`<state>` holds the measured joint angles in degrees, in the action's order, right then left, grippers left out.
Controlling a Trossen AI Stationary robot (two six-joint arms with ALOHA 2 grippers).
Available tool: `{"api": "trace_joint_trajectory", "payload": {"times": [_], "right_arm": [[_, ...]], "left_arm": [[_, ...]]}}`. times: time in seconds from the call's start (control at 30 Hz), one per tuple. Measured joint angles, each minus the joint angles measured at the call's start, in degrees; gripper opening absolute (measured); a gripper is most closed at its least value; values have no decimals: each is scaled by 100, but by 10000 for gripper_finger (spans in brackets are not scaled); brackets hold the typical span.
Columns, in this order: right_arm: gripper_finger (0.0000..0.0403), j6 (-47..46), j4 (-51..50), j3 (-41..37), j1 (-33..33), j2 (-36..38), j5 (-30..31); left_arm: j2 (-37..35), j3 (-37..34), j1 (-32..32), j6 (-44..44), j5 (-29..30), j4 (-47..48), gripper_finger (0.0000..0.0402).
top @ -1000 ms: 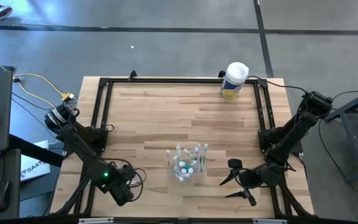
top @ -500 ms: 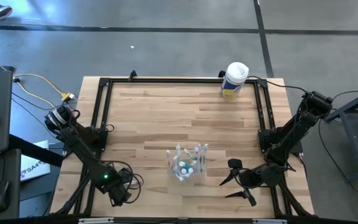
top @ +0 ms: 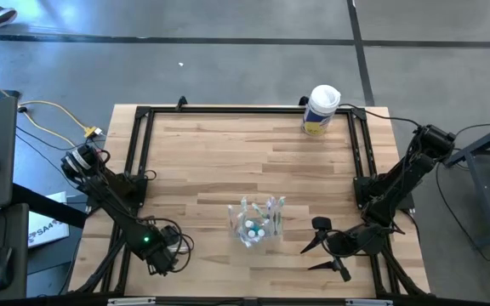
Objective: Pick & Place toothbrushing station
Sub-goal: Put the purple toothbrush into the transparent organizer
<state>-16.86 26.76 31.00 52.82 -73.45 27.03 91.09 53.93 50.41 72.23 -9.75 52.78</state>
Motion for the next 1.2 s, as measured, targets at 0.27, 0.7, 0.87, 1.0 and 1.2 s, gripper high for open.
{"api": "trace_joint_trajectory", "payload": {"times": [0.27, 0.7, 0.87, 1.0, 1.2], "right_arm": [[220, -3, 0, 0, -1, -2, 2], [220, -107, -2, -2, 0, -2, 2], [220, -109, -3, -1, 0, -2, 2], [220, -130, -2, 0, -11, -2, 10], [220, -133, -2, 0, -108, -4, 31]], "left_arm": [[0, -329, -2, 0, -14, -613, 188], [-22, -810, -13, 452, -410, -1041, 79], [-4, -725, -17, 415, -646, -991, 18], [21, -489, -2, 452, -684, -552, 16], [17, 106, -10, 490, -447, 217, 13]]}}
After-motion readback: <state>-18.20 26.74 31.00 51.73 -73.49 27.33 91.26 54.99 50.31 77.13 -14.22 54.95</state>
